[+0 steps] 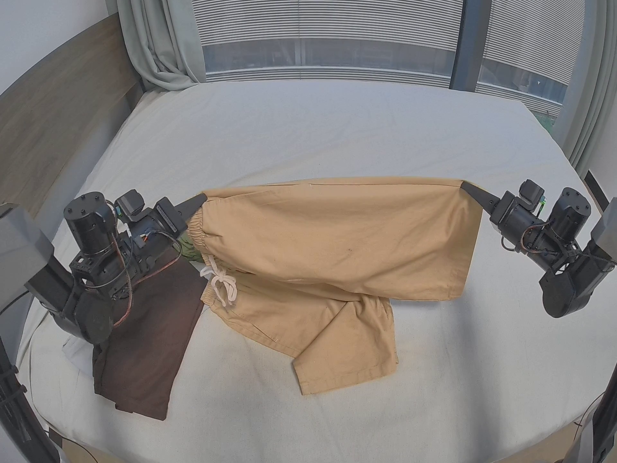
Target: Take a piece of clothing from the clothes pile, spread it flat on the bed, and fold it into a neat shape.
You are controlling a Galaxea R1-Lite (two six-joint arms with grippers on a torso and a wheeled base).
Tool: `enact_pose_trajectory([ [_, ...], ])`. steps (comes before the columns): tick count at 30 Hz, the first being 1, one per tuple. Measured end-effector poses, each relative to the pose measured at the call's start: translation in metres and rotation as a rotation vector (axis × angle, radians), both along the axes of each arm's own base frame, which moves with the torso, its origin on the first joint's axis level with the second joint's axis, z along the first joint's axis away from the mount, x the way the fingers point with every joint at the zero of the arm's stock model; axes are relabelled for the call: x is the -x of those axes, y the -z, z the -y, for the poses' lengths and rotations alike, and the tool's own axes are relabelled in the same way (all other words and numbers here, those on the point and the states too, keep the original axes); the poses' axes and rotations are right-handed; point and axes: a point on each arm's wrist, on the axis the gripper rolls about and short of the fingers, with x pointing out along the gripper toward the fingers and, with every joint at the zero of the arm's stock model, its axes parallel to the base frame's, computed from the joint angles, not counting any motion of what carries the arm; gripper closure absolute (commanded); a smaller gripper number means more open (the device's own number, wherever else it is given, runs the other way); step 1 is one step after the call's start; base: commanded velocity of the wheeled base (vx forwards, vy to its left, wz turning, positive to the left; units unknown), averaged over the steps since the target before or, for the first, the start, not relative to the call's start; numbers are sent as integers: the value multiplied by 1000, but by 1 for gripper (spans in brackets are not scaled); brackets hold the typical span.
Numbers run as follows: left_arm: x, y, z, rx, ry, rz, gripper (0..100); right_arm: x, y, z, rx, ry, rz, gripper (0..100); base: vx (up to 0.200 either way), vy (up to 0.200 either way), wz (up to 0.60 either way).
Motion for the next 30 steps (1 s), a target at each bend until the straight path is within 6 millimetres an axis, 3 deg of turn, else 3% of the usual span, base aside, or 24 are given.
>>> enact_pose_trajectory([
  [10, -37, 6, 7, 51, -26, -27, 100, -34, 18, 3, -10, 12, -23, 100, 0, 0, 0],
  [30, -104, 36, 18, 64, -42, -18, 100, -79, 62, 16, -12, 50, -40, 100, 0, 0, 0],
])
